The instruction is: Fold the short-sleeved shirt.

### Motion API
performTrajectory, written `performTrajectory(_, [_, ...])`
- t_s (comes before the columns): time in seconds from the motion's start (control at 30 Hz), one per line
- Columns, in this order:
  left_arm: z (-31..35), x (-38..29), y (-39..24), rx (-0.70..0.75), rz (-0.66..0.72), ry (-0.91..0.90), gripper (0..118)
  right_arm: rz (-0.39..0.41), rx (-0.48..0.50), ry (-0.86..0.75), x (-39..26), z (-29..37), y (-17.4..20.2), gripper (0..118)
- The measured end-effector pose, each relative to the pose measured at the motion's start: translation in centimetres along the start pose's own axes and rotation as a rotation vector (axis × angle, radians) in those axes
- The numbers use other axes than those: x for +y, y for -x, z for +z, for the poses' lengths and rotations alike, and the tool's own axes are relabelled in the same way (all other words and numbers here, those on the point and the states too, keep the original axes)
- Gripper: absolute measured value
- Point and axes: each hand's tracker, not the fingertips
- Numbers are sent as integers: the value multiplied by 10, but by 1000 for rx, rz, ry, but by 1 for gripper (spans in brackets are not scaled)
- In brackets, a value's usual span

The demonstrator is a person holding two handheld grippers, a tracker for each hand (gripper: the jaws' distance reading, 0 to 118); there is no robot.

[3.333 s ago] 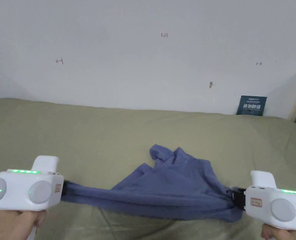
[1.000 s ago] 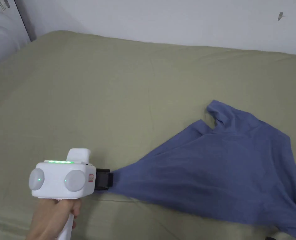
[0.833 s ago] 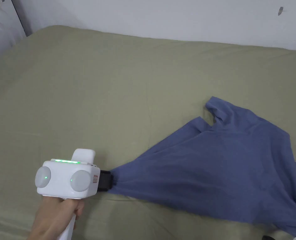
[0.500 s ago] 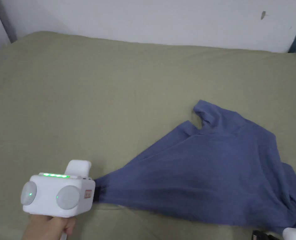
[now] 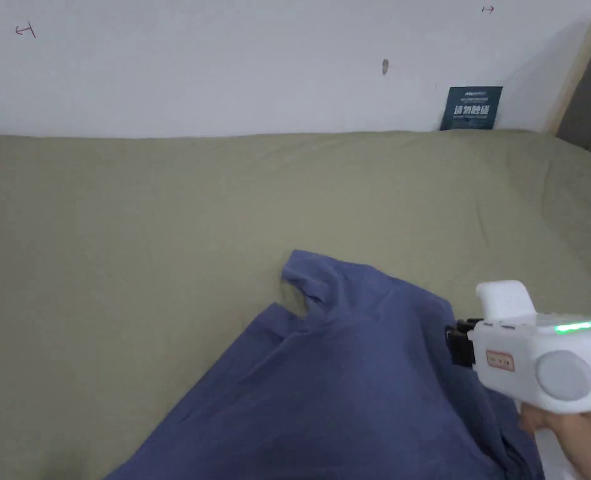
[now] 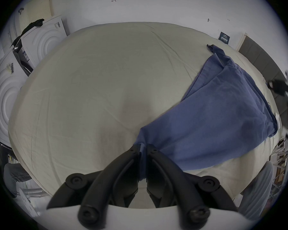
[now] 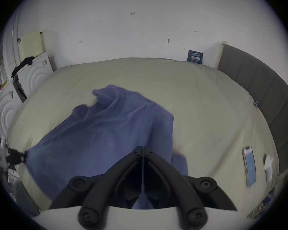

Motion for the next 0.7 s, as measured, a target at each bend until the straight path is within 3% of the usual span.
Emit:
performTrajectory(0.03, [0,0,1,-1,0,0,7,3,-1,18,13,-16,-5,14])
performTrajectory(0.07, [-1,0,1,-3,4,1,7,10,34,53,27,-33,-11,35])
performTrajectory(0.1, [-1,0,2,-4,12,3,7,0,50,103,40,-52,-16,82])
performTrajectory(0.13, [-2,1,3,-7,20,8,7,2,46,123,48,-67,-19,109])
performTrajectory(0.17, [-3,2,5,-10,29,11,7,11,53,121,57,-81,-23,117])
performTrajectory(0.23, [3,3,-4,-15,46,16,7,34,62,177,72,-109,-27,110])
performTrajectory(0.37, [4,5,-5,-19,59,26,7,149,4,263,78,-156,-27,109])
performTrajectory(0.43, [4,6,-7,-17,58,30,7,145,-35,353,71,-174,-28,93])
performTrajectory(0.5, [4,7,-6,-18,58,34,7,146,-24,298,64,-165,-26,91])
performTrajectory(0.53, [4,7,-6,-18,57,34,7,145,-26,311,65,-160,-23,84])
performTrajectory(0.57, [3,7,-7,-17,54,34,7,138,-18,295,64,-152,-21,69])
performTrajectory(0.6, [1,5,-2,-17,54,33,7,155,3,284,63,-146,-18,29])
performTrajectory(0.63, [0,5,-1,-16,48,32,7,179,-6,268,61,-139,-13,3])
performTrajectory(0.7, [1,4,-2,-11,42,28,7,223,-12,238,57,-126,-6,3])
